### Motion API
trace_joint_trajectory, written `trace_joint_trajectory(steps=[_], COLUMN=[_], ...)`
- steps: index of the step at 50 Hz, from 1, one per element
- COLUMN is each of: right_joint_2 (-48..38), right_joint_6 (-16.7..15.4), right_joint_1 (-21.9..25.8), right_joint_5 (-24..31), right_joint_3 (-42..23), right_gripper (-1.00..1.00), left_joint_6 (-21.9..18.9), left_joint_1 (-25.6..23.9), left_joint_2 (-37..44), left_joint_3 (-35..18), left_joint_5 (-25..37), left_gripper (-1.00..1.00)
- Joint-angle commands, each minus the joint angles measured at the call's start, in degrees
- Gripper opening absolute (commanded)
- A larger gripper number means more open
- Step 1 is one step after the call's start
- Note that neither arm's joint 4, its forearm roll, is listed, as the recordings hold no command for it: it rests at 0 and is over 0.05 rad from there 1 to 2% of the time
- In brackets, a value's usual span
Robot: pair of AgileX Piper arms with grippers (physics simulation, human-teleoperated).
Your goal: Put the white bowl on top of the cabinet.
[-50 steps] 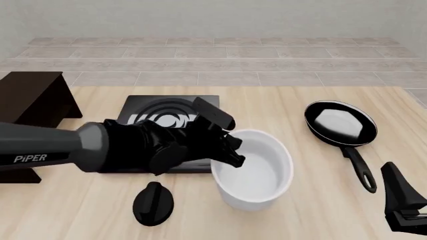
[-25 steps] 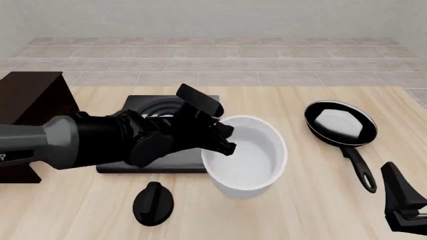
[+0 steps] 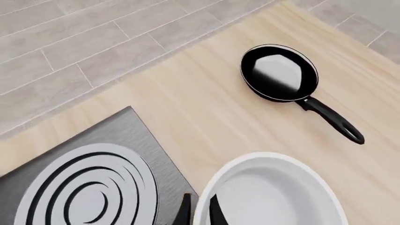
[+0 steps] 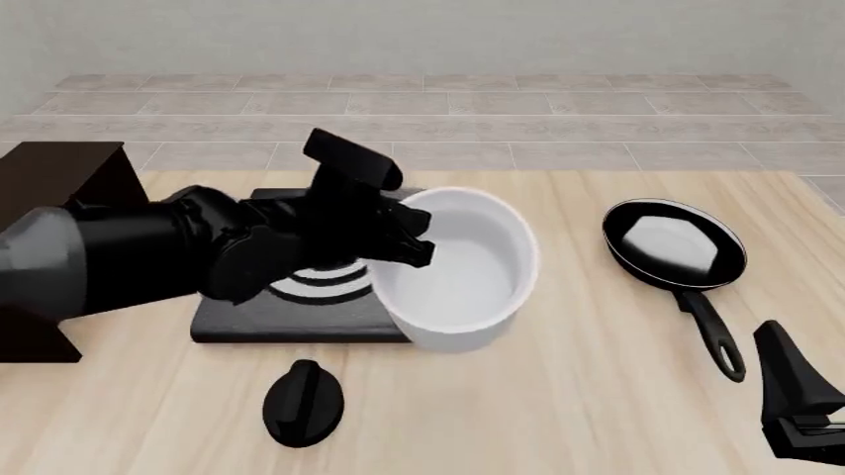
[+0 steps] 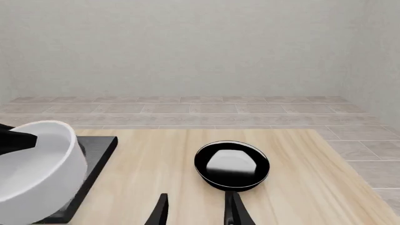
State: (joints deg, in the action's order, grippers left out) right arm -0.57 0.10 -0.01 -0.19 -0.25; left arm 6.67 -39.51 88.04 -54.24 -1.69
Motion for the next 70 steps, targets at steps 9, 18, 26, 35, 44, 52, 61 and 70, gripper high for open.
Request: trace_joint_trajectory(steps=[9, 18, 26, 35, 44, 52, 61, 70], right_joint_2=[0.0, 0.0, 0.0, 0.0, 0.0, 0.0, 0.0, 0.0], right_joint_6=[0.0, 0.0, 0.0, 0.0, 0.0, 0.0, 0.0, 0.0], right_joint_1=[0.0, 0.0, 0.0, 0.0, 0.0, 0.0, 0.0, 0.0], right_joint_5=[0.0, 0.0, 0.0, 0.0, 0.0, 0.0, 0.0, 0.0], right_joint_3=[0.0, 0.0, 0.0, 0.0, 0.0, 0.0, 0.0, 0.0], right_gripper=[1.0, 1.0, 1.0, 1.0, 1.0, 1.0, 1.0, 1.0], left_joint_6=[-1.3, -1.2, -1.7, -2.2, -2.6, -3.9, -5.8, -5.9], left_joint_1=[5.1, 6.8, 8.5, 12.2, 13.9, 17.3, 20.3, 23.5], left_joint_2=[-3.7, -4.2, -4.1, -4.1, -4.0, -4.4, -5.4, -6.1], left_joint_3=[-0.5, -2.0, -3.5, -5.6, -7.2, -8.6, -8.7, -9.3], left_joint_5=[1.1, 2.5, 4.0, 5.4, 6.8, 7.7, 7.9, 9.1], left_gripper=[-1.0, -1.0, -1.0, -1.0, -1.0, -1.0, -1.0, -1.0])
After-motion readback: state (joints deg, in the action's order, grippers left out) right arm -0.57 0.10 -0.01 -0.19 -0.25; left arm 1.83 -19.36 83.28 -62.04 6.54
